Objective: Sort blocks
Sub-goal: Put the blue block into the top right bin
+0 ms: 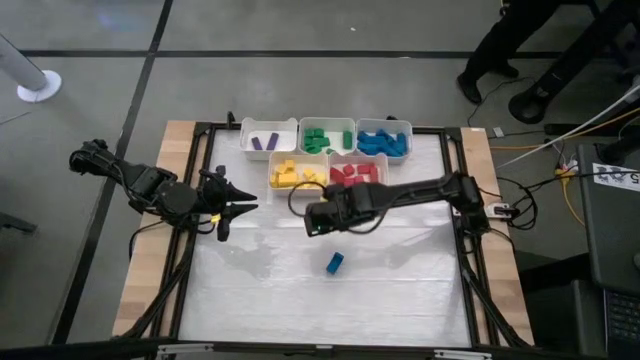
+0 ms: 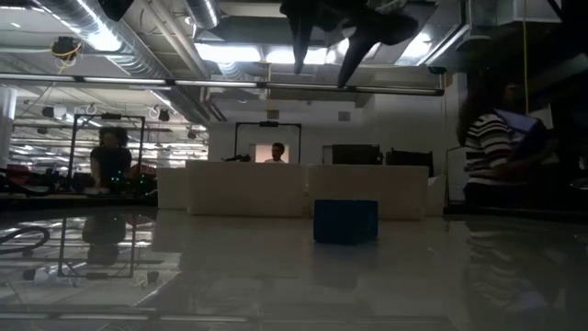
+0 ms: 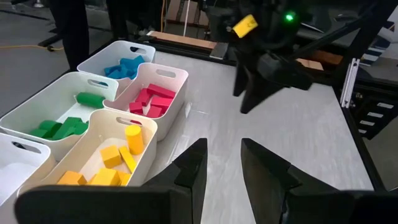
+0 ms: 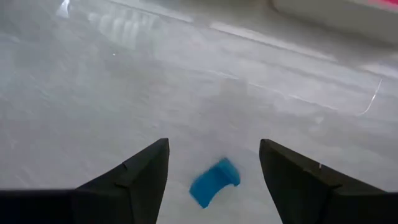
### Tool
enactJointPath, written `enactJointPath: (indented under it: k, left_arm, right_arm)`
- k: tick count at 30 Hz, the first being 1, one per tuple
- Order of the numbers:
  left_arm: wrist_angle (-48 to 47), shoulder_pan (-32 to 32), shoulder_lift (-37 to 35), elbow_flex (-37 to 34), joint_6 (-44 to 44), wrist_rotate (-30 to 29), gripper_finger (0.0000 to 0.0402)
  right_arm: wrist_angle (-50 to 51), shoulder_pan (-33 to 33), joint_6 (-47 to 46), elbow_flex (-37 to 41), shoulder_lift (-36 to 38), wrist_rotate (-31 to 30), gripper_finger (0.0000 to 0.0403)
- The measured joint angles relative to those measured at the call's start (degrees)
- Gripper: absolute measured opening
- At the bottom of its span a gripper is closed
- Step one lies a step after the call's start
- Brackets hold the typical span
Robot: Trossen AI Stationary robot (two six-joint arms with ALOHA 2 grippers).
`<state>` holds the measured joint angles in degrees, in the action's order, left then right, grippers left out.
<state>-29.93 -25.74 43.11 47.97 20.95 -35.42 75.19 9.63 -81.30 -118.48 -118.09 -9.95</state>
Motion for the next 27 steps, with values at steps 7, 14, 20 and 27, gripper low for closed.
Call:
enactJointPath:
  k: [7, 14, 20, 27]
  left_arm:
    - [0.04, 0.0, 0.0, 0.0, 0.0, 0.0, 0.0086]
    - [0.01, 0.01, 0.1, 0.0, -6.0, -0.01, 0.0086]
    - [-0.63, 0.0, 0.17, 0.0, -9.21, 0.02, 0.0086]
    - [-1.28, 0.0, 0.17, 0.0, -9.27, 0.02, 0.0086]
  right_arm:
    - [-0.25, 3.81, -9.87, 0.04, -1.81, -0.13, 0.0248]
    - [-1.22, 7.32, -25.04, 0.06, -6.03, 0.47, 0.0248]
    - [-1.5, 9.27, -37.78, 0.07, -9.12, 0.61, 0.0248]
    - [-1.4, 9.5, -42.05, 0.07, -12.54, 2.04, 0.0248]
